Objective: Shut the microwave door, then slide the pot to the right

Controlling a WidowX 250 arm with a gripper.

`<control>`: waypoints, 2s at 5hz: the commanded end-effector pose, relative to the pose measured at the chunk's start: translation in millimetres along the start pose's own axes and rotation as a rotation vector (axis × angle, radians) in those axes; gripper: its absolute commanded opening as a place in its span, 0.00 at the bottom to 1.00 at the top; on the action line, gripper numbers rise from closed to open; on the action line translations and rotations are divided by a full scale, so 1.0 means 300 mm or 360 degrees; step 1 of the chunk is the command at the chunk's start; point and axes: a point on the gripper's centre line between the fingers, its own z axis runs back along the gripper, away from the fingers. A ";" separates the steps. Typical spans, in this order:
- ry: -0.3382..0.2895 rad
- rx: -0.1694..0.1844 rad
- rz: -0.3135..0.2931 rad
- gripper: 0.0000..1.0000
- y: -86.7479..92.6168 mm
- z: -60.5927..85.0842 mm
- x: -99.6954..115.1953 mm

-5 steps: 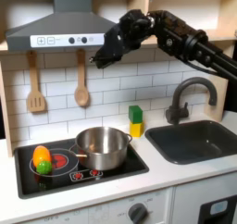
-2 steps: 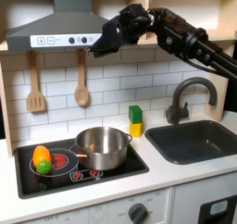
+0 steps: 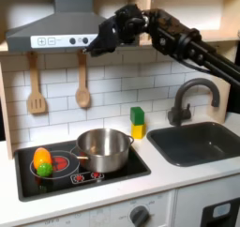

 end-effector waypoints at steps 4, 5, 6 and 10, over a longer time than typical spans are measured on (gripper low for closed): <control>-0.0031 -0.0049 0.0000 0.00 -0.025 -0.075 0.060; -0.0037 -0.0052 -0.0005 0.00 -0.025 -0.061 0.064; 0.0013 -0.0060 -0.0001 0.00 -0.026 -0.034 0.032; 0.0792 -0.0411 -0.0056 0.00 -0.152 0.181 -0.248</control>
